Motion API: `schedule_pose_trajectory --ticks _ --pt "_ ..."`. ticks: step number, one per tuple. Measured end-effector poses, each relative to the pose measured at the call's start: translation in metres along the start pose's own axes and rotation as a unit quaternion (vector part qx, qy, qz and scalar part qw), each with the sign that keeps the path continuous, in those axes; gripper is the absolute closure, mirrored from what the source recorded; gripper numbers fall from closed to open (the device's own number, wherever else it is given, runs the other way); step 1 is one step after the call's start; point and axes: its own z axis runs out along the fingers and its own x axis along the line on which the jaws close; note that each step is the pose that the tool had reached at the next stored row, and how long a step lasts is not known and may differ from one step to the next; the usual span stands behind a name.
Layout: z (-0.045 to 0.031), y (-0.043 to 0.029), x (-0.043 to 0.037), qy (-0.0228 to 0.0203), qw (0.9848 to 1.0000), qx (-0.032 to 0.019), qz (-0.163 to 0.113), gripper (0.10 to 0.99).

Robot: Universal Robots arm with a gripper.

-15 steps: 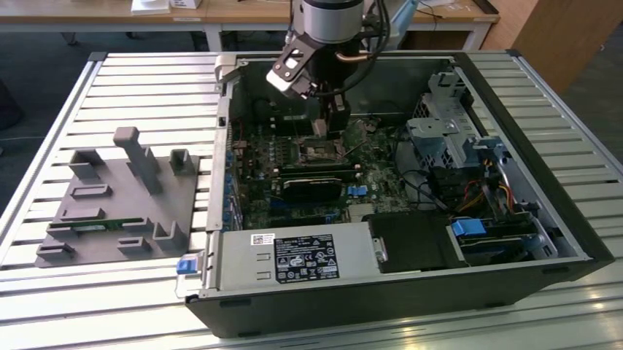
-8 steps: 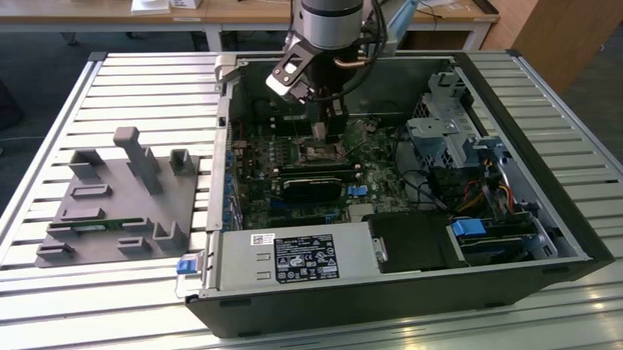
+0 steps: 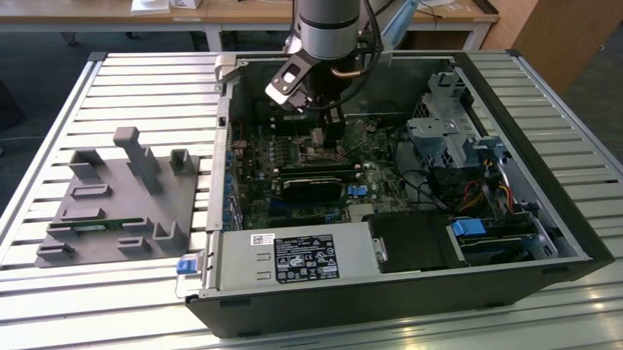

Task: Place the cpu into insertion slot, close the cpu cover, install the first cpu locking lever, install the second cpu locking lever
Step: 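Place the cpu into insertion slot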

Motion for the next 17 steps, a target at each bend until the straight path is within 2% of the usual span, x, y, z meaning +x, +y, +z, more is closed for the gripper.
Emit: schedule_pose_trajectory --ticks 8,13,17 --pt "0.0137 -0.0026 0.0028 -0.0003 1.0 0.0 0.004 0.553" --pt "0.0149 -0.0034 0.0035 -0.0003 1.0 0.0 0.004 0.553" --pt "0.0192 -0.004 0.0064 -0.0005 1.0 0.0 0.006 0.553"
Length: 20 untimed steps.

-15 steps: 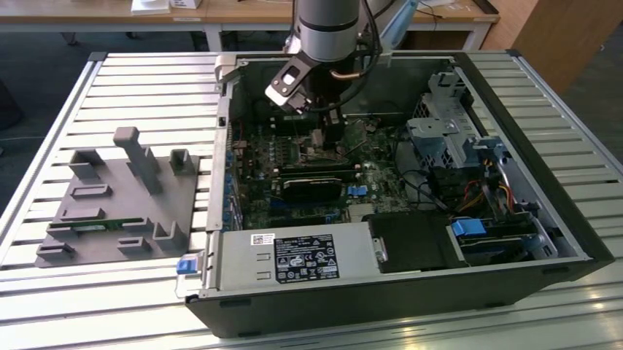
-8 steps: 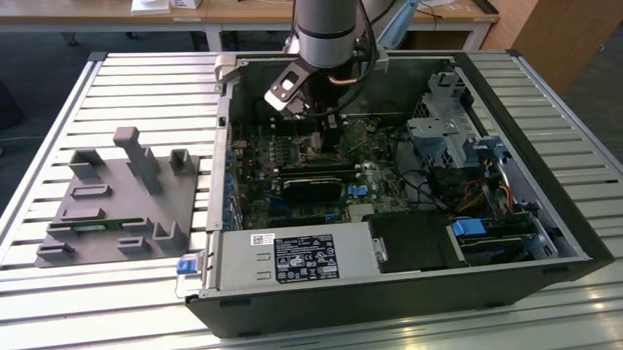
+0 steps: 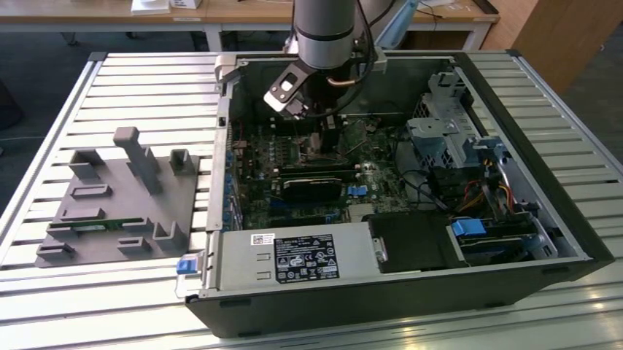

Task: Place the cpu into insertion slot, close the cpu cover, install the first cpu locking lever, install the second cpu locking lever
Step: 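Place the cpu into insertion slot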

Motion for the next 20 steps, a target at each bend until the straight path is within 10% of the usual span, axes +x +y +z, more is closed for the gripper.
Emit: schedule_pose_trajectory --ticks 20 --pt "0.0197 -0.0031 0.0041 -0.0004 1.0 -0.0001 0.006 0.553"
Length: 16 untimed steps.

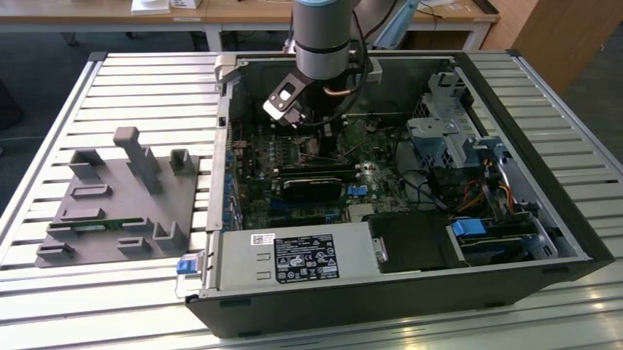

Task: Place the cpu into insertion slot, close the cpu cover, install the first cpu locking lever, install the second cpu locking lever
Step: 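Place the cpu into insertion slot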

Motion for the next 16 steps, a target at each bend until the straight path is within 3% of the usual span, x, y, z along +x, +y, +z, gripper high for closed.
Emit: schedule_pose_trajectory --ticks 16 --pt "0.0089 -0.0013 0.0046 -0.0002 1.0 0.0003 0.0 0.553"
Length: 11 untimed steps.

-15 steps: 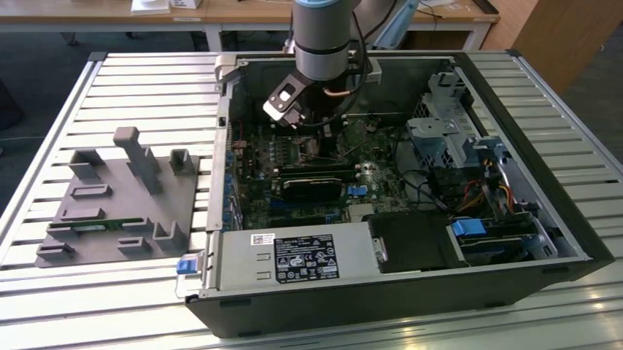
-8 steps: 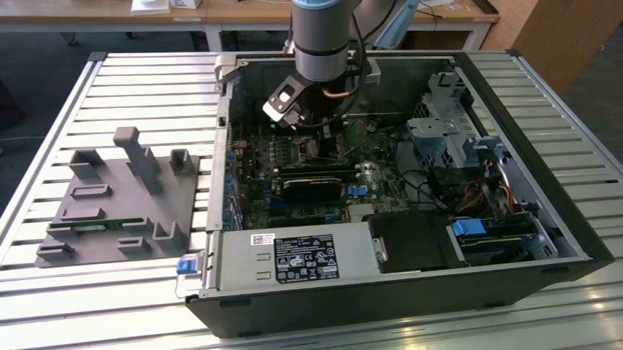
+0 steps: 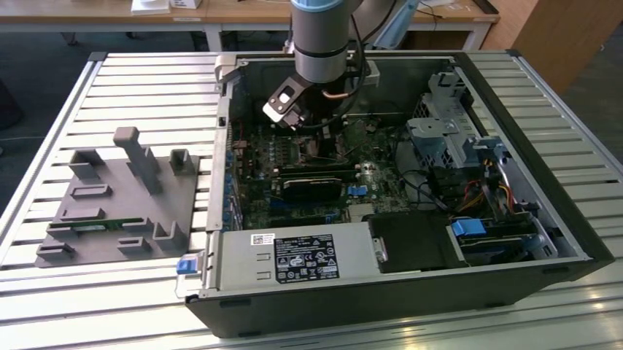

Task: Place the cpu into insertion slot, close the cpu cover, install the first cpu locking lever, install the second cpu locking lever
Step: 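Place the cpu into insertion slot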

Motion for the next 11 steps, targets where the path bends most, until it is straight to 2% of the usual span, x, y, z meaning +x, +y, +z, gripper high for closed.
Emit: schedule_pose_trajectory --ticks 10,11 --pt "0.0012 0.0 0.0002 0.0004 1.0 -0.0003 0.0 0.553" --pt "0.0011 0.0 0.0002 0.0003 1.0 -0.0002 0.0 0.478"
